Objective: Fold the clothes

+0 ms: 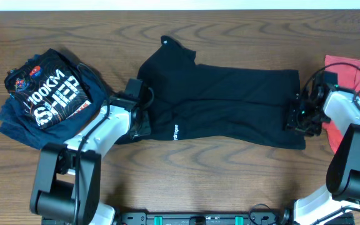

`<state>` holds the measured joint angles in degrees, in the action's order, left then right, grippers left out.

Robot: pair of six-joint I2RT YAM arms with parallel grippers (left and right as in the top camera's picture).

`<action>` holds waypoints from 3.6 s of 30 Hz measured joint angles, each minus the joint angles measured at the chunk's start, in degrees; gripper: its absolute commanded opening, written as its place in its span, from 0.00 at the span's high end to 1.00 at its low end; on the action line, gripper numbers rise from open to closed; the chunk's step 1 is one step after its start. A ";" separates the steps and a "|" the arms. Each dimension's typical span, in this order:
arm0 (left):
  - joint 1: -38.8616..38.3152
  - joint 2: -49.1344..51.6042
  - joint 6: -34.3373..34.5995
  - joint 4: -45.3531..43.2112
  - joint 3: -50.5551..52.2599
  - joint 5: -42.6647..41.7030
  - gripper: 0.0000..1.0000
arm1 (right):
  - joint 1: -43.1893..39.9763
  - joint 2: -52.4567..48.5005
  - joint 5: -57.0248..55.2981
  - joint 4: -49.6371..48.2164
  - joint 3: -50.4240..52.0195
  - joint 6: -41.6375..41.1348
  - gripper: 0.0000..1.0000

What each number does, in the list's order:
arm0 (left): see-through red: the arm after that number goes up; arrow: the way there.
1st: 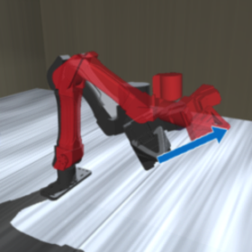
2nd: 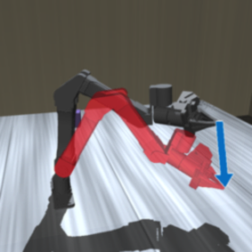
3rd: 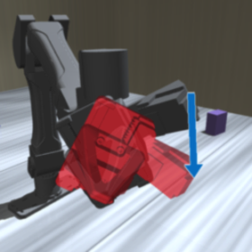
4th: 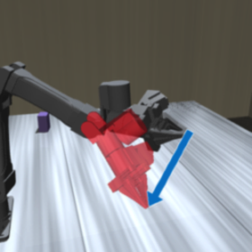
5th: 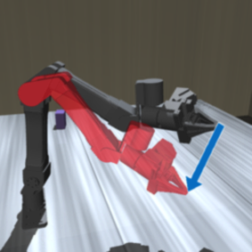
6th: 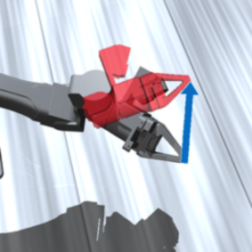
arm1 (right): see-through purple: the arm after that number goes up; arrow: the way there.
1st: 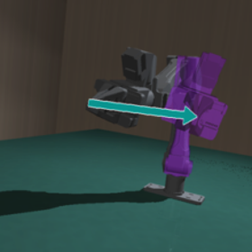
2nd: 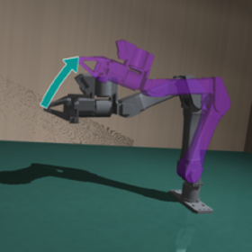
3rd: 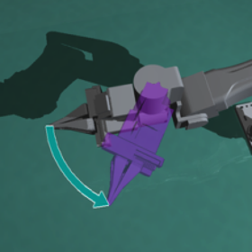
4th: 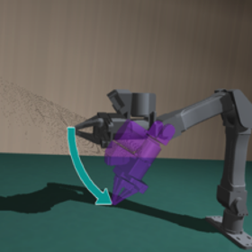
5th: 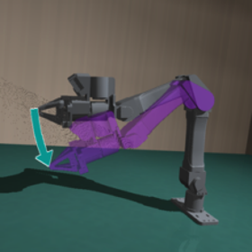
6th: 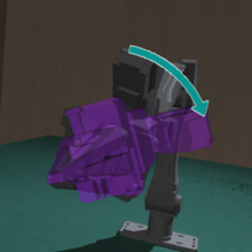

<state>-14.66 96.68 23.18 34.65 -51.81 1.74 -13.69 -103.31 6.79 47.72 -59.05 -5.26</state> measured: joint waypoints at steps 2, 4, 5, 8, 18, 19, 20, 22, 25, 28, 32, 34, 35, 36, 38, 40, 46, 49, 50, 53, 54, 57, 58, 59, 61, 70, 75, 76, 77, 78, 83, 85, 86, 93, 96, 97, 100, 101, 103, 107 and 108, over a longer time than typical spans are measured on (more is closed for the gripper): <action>0.46 0.61 0.42 0.55 0.24 -0.26 0.47 | 0.00 0.61 -0.85 -0.50 0.70 -0.28 0.62; 0.63 0.61 1.07 2.36 0.22 -0.31 0.47 | -0.02 0.83 -2.71 -0.04 1.16 -1.22 0.62; 0.74 0.61 1.29 4.02 0.15 -0.31 0.47 | -0.02 0.85 -4.31 0.66 1.25 -2.08 0.62; 0.85 0.61 2.12 9.31 0.11 -0.44 0.47 | -0.79 0.85 -7.87 2.86 1.60 -4.09 0.65; 1.05 1.25 2.60 19.02 0.79 -2.47 0.48 | -5.01 0.96 -10.93 4.11 1.79 -6.58 0.64; 1.07 1.18 2.62 19.10 0.79 -2.75 0.48 | -4.98 1.03 -10.93 4.13 1.79 -6.67 0.64; 1.07 1.01 2.58 19.15 0.79 -2.99 0.48 | -4.98 1.07 -10.88 4.22 1.79 -6.71 0.64; 1.07 -0.20 2.49 19.43 0.81 -3.37 0.48 | -5.01 1.36 -10.64 4.96 1.75 -6.71 0.62; 1.07 -4.90 2.03 20.85 0.48 -3.74 0.46 | -5.01 3.34 -10.25 6.49 1.09 -6.71 0.59; 1.09 -11.23 0.72 20.48 -1.79 -4.20 0.20 | -5.01 8.28 -9.57 7.13 -1.11 -6.80 0.51; 1.11 -17.51 -1.09 12.72 -7.04 -4.39 0.13 | -5.11 15.96 -5.79 5.01 -4.59 -5.62 0.41; 1.11 -18.08 -2.34 8.31 -9.57 -4.42 0.11 | -5.09 18.71 -3.13 4.07 -5.18 -4.44 0.39; 1.18 -17.53 -3.02 6.29 -10.82 -4.68 0.10 | -5.09 19.76 -1.75 3.91 -5.31 -3.61 0.38; 1.25 -16.70 -3.82 4.83 -11.98 -5.22 0.09 | -5.09 20.39 -0.59 3.85 -5.31 -2.86 0.38; 1.73 -13.49 -5.40 2.78 -14.84 -6.88 0.08 | -5.11 20.87 2.36 3.89 -5.33 -0.87 0.36; 2.51 -8.35 -6.84 1.66 -18.69 -8.74 0.08 | -5.09 20.83 4.68 3.91 -5.33 0.44 0.32; 5.55 9.97 -13.00 -2.38 -30.86 -16.35 0.06 | -5.09 20.81 9.22 3.89 -5.33 3.19 0.31; 6.16 16.37 -15.06 -5.14 -34.73 -18.78 0.07 | -5.09 20.81 9.90 3.89 -5.33 3.61 0.31; 6.27 18.49 -15.63 -6.40 -35.93 -19.45 0.07 | -5.09 20.81 10.05 3.87 -5.33 3.82 0.31; 6.29 22.97 -16.59 -11.13 -38.10 -20.52 0.07 | -5.11 20.81 10.38 3.91 -5.33 4.28 0.31; 6.29 23.87 -16.81 -12.66 -38.32 -20.83 0.07 | -5.11 20.81 10.43 3.91 -5.33 4.35 0.31; 6.27 25.97 -17.27 -15.80 -38.56 -21.29 0.07 | -5.09 20.81 10.43 4.07 -5.33 4.50 0.31; 6.27 26.56 -17.31 -16.37 -38.56 -21.33 0.07 | -5.09 20.81 10.43 4.07 -5.33 4.50 0.31; 6.27 26.97 -17.35 -16.76 -38.56 -21.35 0.06 | -5.11 20.81 10.43 4.07 -5.33 4.50 0.31; 6.25 27.82 -17.46 -17.55 -38.56 -21.99 0.07 | -5.11 20.81 10.43 4.07 -5.33 4.50 0.32; 5.49 30.84 -17.49 -22.86 -38.56 -27.34 0.10 | -5.11 20.81 10.45 4.22 -5.33 4.57 0.34; 4.37 32.94 -17.64 -24.90 -38.58 -28.37 0.19 | -5.11 20.81 10.45 4.28 -5.33 4.68 0.35; 4.17 33.07 -17.59 -24.87 -38.84 -28.41 0.24 | -5.11 20.81 10.45 4.28 -5.33 4.68 0.34; 4.07 33.18 -17.51 -24.85 -38.86 -28.46 0.28 | -5.11 20.81 10.45 4.28 -5.33 4.68 0.34; 3.96 33.27 -17.66 -24.83 -38.86 -28.59 0.32 | -5.11 20.81 10.45 4.28 -5.33 4.68 0.35; 3.93 33.44 -17.44 -24.57 -38.88 -28.81 0.85 | -5.11 20.81 10.45 3.48 -5.33 4.70 0.37; 3.96 33.44 -17.66 -24.55 -38.88 -28.87 0.94 | -5.11 20.81 10.27 2.19 -5.33 4.70 0.38; 4.02 33.44 -17.62 -24.57 -38.88 -28.92 0.94 | -5.09 20.81 10.12 1.57 -5.33 4.70 0.38; 4.15 32.33 -15.52 -21.31 -38.88 -29.03 0.94 | -4.92 17.99 9.03 -5.03 -5.33 4.92 0.28; 4.13 30.99 -15.17 -18.53 -38.88 -29.03 0.94 | -4.04 13.64 7.93 -11.26 -5.35 5.14 0.22; 4.09 30.60 -15.04 -17.59 -38.88 -29.03 0.94 | -3.61 11.54 7.52 -14.19 -5.35 5.42 0.20; 3.96 29.38 -14.62 -14.14 -38.91 -29.05 0.94 | -2.36 5.88 7.21 -22.40 -5.40 5.64 0.19; 3.93 29.16 -14.58 -13.20 -38.93 -29.03 0.94 | -2.01 3.80 7.15 -24.94 -5.42 5.70 0.18; 3.87 28.89 -14.38 -11.17 -38.95 -29.03 0.94 | -1.36 -0.22 6.84 -29.70 -5.40 5.79 0.18; 3.72 28.89 -14.34 -8.17 -38.95 -29.03 0.94 | -0.61 -6.38 6.67 -36.94 -5.40 5.81 0.18; 3.72 28.89 -14.34 -7.85 -38.95 -29.03 0.94 | -0.59 -7.52 6.71 -38.25 -5.40 5.84 0.18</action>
<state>-10.94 125.58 8.84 26.81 -90.76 -27.29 -14.28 -110.83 13.50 9.47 -64.45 0.58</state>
